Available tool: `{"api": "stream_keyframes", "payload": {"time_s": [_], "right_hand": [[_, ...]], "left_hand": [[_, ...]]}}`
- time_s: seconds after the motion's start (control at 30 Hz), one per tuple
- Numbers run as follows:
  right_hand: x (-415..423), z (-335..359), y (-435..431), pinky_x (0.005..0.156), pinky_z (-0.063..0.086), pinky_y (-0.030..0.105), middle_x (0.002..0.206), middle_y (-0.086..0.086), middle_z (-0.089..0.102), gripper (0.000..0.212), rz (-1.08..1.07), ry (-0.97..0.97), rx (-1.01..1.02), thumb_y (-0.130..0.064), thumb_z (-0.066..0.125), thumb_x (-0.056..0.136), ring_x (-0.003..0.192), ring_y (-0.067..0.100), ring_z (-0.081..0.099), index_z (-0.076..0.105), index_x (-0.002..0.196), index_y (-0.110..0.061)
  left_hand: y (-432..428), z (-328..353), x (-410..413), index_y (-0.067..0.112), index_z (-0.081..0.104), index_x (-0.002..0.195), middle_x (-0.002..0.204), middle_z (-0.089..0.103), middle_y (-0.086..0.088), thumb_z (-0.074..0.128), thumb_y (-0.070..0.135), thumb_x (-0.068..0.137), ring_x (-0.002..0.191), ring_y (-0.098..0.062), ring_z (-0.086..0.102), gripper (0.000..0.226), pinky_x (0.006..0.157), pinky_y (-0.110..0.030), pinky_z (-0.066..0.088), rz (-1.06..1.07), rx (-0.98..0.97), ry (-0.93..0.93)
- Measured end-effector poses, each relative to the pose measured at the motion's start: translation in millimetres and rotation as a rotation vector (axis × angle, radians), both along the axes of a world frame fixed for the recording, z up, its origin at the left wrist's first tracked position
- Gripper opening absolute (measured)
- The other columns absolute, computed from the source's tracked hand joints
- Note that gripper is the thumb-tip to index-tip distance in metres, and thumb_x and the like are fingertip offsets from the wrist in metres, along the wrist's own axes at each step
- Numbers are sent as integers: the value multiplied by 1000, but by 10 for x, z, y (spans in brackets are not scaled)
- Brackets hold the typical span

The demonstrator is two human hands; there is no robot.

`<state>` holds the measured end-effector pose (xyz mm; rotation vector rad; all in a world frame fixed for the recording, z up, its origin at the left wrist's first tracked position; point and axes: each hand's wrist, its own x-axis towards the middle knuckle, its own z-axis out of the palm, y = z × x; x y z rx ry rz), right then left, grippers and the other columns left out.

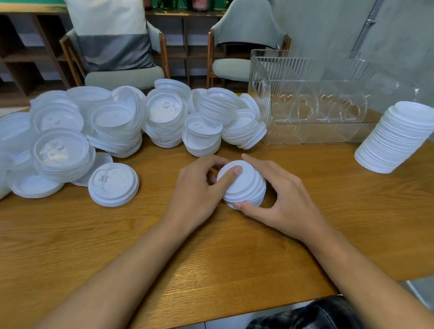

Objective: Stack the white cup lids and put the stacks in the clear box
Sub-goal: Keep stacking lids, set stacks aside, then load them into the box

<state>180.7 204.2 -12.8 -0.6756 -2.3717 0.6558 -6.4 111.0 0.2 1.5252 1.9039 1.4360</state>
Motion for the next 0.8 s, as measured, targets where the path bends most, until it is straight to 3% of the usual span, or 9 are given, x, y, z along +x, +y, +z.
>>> {"api": "stream_keyframes", "payload": {"time_s": [0.13,0.2,0.27,0.5,0.8], "right_hand": [[-11,1,0,108,48,34,141,-16,57,86,-29,-2,-14,-57,80,82,130,2,53,45,156,-30],[-14,-11,2,108,48,34,141,-15,57,86,-36,7,-9,-64,75,82,131,2,53,46,156,-29],[-12,-16,8,108,49,35,140,-16,56,90,-36,5,-15,-66,73,81,131,2,53,44,157,-29],[-3,-3,9,108,49,39,141,-15,57,100,-39,-11,-57,-68,78,77,131,3,53,35,161,-35],[-4,-24,15,111,48,42,146,-11,56,105,-30,-21,-50,-78,71,75,136,4,50,38,161,-27]], "left_hand": [[-32,23,-83,34,72,128,119,71,21,75,66,78,103,0,62,59,85,-20,49,-135,-119,18],[-67,52,-134,34,67,137,126,67,22,84,57,76,108,3,60,67,85,-18,45,-194,-165,39],[-79,59,-162,34,66,138,123,68,21,89,47,76,105,2,60,67,81,-15,42,-170,-153,90],[-47,46,-103,38,67,131,119,69,26,91,44,75,107,-2,62,61,84,-19,46,-142,-83,93],[-14,-22,-121,38,65,135,124,66,21,89,54,74,108,1,61,67,87,-21,48,-146,-87,109]]}}
